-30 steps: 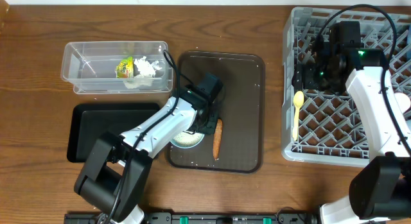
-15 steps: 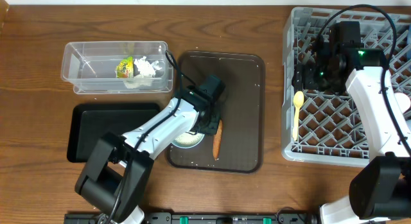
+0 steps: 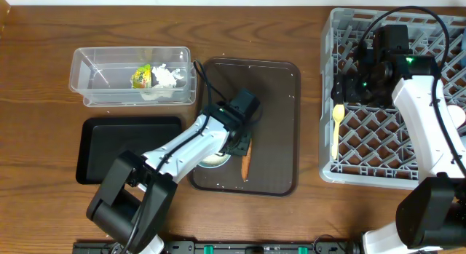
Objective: Sort waste into correct bins and load items into the dishwasher rack
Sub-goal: 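Reach left gripper to white rice bowl and grasp its rim, then carry rice bowl left and tip rice onto black tray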
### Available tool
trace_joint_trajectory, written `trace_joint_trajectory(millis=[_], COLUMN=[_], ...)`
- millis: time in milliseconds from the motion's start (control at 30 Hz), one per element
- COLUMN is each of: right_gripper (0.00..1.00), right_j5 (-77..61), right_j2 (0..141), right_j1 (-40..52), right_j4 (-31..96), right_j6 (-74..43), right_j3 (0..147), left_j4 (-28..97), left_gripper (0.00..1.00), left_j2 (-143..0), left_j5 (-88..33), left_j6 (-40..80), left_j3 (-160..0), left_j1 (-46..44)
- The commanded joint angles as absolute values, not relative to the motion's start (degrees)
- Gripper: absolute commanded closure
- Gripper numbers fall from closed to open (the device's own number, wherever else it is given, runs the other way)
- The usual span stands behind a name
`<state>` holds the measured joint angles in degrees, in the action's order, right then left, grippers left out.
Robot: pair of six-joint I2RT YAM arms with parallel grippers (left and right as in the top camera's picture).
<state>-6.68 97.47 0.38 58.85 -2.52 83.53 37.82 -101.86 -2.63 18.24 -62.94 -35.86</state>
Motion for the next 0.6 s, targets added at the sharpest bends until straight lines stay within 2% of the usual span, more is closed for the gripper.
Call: trace_joint_trajectory(millis=[0, 133, 300, 467, 567], right_gripper=[0.12, 0.12, 0.12, 0.12, 0.12], right_j5=[-7.14, -7.14, -7.14, -7.14, -7.11], right_j2=[96.68, 96.68, 96.71, 96.68, 96.71], right_j1=[0.40, 0.40, 0.40, 0.40, 0.40], right_j4=[58.94, 58.94, 59.00, 58.98, 59.00], right_j6=[-2.72, -2.72, -2.72, -2.72, -2.72], right_j3=[84.31, 84.31, 84.31, 84.31, 84.31], left_j4=[37.56, 37.34, 37.12, 37.15, 37.45], left_gripper=[0.69, 0.69, 0.86, 0.94, 0.94], left_j2=[-103.09, -103.09, -103.09, -103.09, -102.96], left_j5=[0.10, 0.10, 0.10, 0.10, 0.08], left_j6=[19.40, 19.40, 19.40, 19.38, 19.20], left_j3=[-61.01, -60.42, -60.42, -60.71, -61.87], left_j1=[-35.99, -35.99, -35.99, -35.99, -35.99])
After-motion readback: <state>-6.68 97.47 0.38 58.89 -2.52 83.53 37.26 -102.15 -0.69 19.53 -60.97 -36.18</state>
